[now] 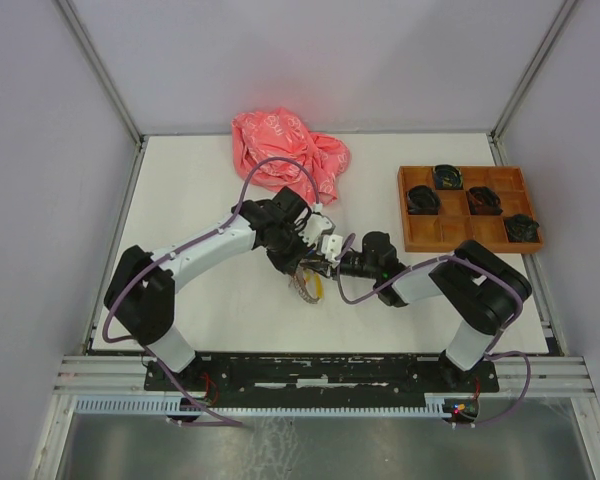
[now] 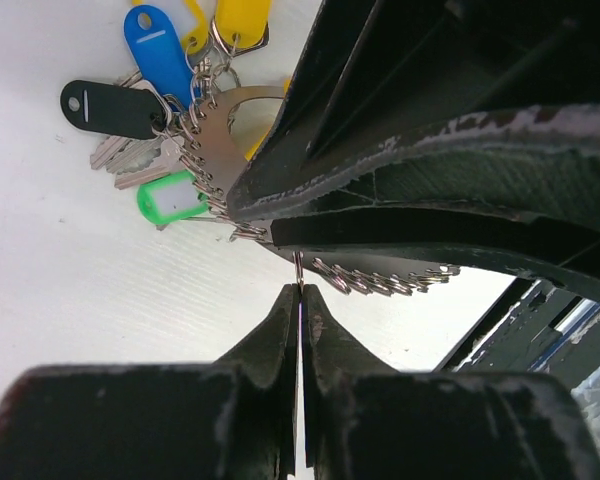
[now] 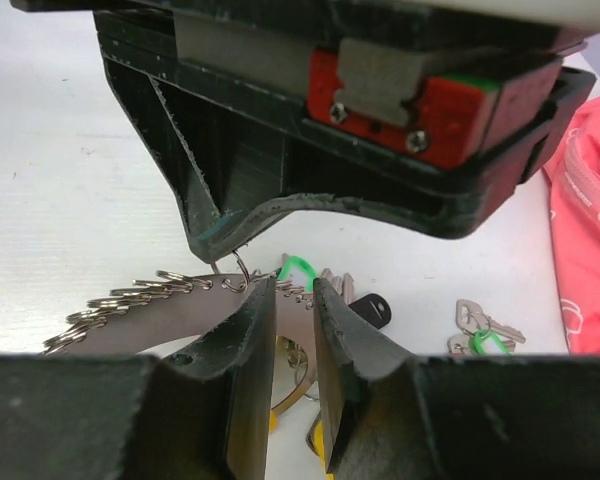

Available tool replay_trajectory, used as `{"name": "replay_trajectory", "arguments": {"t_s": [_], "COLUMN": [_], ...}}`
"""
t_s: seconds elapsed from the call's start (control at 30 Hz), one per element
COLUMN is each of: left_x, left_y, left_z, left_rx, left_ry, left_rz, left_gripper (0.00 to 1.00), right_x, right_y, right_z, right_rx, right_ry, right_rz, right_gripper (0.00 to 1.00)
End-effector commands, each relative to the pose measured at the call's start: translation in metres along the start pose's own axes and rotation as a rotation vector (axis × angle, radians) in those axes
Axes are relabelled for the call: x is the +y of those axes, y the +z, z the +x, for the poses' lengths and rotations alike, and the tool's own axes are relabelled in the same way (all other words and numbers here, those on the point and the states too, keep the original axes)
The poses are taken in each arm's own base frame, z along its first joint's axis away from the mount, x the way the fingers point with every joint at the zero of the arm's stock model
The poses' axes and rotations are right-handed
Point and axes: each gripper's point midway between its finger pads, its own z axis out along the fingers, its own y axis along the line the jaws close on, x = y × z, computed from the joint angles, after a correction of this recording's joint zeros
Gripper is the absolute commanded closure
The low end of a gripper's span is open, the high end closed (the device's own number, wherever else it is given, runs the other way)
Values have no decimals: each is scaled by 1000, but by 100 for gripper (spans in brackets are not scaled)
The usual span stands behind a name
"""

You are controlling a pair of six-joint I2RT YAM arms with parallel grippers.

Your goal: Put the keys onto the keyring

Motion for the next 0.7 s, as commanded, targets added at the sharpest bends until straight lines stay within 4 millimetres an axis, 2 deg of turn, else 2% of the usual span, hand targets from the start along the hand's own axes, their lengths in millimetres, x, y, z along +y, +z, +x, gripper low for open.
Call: {"name": "replay_trajectory", "arguments": {"t_s": [0.0,0.2,0.37,0.67], "left_x": [-3,-1,2,1], "left_y": [-10,-9,-7,-6], "left_z": [-23,-25,-21,-24], "left_rx": [-57,-53,-28,-29], "left_ry": [23,16,-2,-13], "left_rz": [12,3,-11,-5], "left_gripper": [97,97,97,97], "right_x": [-8,5,0,7], "right_y": [6,8,-3,0], "right_z": [-17,-14,-1,-14], "right_rx": [-66,-62,-20,-46], "right_ry": [-34,-11,-32,-26], "right_rz": [20,-40,39,-10], "right_gripper": [71,71,71,70]}}
